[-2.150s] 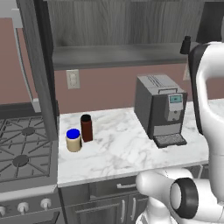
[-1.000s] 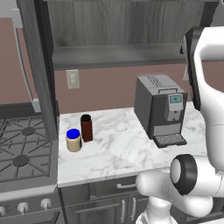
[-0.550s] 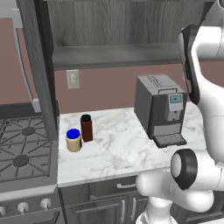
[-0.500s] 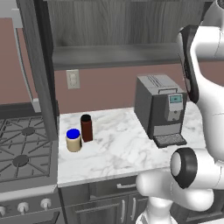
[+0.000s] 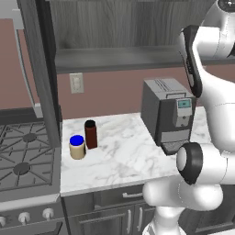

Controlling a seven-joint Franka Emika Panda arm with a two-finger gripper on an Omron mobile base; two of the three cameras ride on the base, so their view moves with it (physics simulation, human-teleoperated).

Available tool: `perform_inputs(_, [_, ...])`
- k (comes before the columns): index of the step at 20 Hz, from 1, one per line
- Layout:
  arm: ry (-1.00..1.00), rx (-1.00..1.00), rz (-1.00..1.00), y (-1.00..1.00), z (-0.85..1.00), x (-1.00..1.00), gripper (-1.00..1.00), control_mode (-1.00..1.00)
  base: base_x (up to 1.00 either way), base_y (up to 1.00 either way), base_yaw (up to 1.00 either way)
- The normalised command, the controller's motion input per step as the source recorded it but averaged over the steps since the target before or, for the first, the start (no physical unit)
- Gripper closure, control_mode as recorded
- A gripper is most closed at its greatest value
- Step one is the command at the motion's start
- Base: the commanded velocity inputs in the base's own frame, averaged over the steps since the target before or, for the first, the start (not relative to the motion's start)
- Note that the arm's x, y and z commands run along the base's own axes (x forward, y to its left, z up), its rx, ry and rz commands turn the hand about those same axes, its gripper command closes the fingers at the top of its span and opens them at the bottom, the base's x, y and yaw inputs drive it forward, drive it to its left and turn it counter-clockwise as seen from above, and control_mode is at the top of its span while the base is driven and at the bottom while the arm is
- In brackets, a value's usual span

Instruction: Collect the paprika, mayonnaise, and shaker from the cabinet and place them next to the stove.

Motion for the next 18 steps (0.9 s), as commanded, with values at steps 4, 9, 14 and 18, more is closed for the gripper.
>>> perform_inputs(4, [0.0,-0.07,0.0,-0.07,0.0,0.21,-1.0,-1.0,0.0,0.0,0.0])
perform_inputs(9, [0.0,-0.06,0.0,-0.13,-0.01,0.24,-1.0,-1.0,0.0,0.0,0.0])
perform_inputs(14, [0.0,-0.01,0.0,-0.14,-0.1,0.36,-1.0,-1.0,0.0,0.0,0.0])
perform_inputs(18, [0.0,0.0,0.0,-0.24,-0.14,0.24,-1.0,-1.0,0.0,0.0,0.0])
